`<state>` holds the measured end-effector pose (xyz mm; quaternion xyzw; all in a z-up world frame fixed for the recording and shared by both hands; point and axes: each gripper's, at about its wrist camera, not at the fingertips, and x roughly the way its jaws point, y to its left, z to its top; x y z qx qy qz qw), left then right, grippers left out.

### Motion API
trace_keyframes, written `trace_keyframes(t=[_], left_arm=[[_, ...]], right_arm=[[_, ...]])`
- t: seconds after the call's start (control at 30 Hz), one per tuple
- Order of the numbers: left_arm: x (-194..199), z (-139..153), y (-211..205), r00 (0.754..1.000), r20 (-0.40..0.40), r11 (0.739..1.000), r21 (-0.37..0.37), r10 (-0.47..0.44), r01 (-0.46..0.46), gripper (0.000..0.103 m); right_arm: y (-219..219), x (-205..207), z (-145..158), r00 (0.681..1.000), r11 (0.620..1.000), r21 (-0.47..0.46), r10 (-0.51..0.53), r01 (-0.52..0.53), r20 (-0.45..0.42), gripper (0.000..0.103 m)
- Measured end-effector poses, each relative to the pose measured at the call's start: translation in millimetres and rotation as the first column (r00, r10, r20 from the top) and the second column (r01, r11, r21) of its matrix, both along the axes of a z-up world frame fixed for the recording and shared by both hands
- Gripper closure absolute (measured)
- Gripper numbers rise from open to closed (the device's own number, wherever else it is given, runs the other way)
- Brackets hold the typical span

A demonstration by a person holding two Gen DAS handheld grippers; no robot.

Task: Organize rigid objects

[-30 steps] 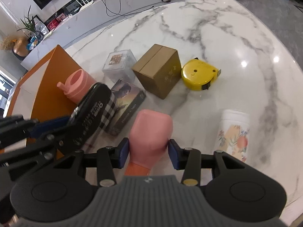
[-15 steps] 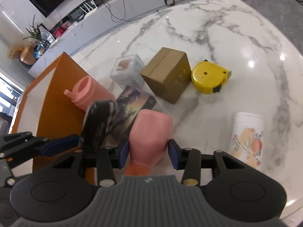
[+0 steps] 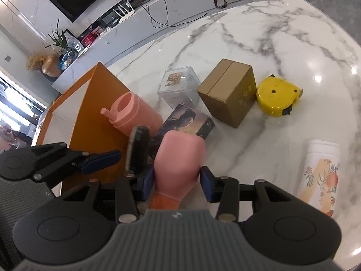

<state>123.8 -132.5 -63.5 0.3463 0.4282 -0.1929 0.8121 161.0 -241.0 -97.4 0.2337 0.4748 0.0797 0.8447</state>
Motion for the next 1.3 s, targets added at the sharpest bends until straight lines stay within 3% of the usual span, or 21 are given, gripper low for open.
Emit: trace_keyframes(t=[0.1, 0.3, 0.5, 0.7, 0.8, 0.87, 0.97, 1.07, 1.17, 1.3], left_arm=[[5.2, 0.6, 3.0, 1.000, 0.012, 1.000, 0.023, 0.020, -0.021, 0.077], [13.4, -3.6, -6.3, 0.998, 0.009, 0.994, 0.084, 0.064, -0.065, 0.073], [15.4, -10.1, -11.2, 0.997, 0.032, 0.989, 0.131, 0.066, -0.069, 0.076], [11.3, 5.2, 6.7, 0.997, 0.029, 0.997, -0.031, 0.078, -0.077, 0.088], [8.0, 16.4, 21.1, 0.995, 0.003, 0.983, -0.151, 0.103, -0.101, 0.092], [6.2, 24.1, 30.8, 0.994, -0.002, 0.972, -0.208, 0.112, -0.110, 0.103], [4.0, 40.1, 45.0, 0.993, -0.005, 0.947, -0.301, 0.117, -0.113, 0.103], [3.6, 45.9, 45.7, 0.995, -0.034, 0.945, -0.310, 0.097, -0.103, 0.103], [0.7, 41.9, 33.7, 0.998, -0.053, 0.965, -0.258, 0.042, -0.054, 0.103], [1.6, 30.2, 24.0, 0.997, -0.079, 0.974, -0.222, 0.027, -0.044, 0.088]], right_arm=[[-2.2, -0.6, 0.3, 1.000, 1.000, -0.005, -0.006, 0.006, -0.002, 0.059], [-6.0, -1.8, -3.1, 0.999, 0.999, -0.030, -0.035, 0.034, -0.027, 0.059], [-8.7, -1.0, -4.4, 0.999, 0.998, -0.038, -0.045, 0.044, -0.030, 0.059], [-6.8, -0.8, 1.1, 0.999, 0.997, -0.065, -0.046, 0.044, -0.018, 0.059], [-6.0, -1.6, 8.4, 0.999, 0.995, -0.093, -0.045, 0.045, -0.002, 0.059], [-4.4, -2.5, 13.2, 0.999, 0.994, -0.102, -0.039, 0.040, 0.012, 0.059], [-2.4, -4.1, 20.2, 0.999, 0.994, -0.103, -0.035, 0.037, 0.026, 0.059], [0.1, -5.0, 23.6, 0.999, 0.992, -0.119, -0.032, 0.035, 0.028, 0.059], [0.1, -6.5, 19.6, 0.999, 0.992, -0.116, -0.043, 0.044, 0.011, 0.059], [-6.3, -7.3, 16.3, 0.997, 0.989, -0.126, -0.083, 0.081, -0.009, 0.059]])
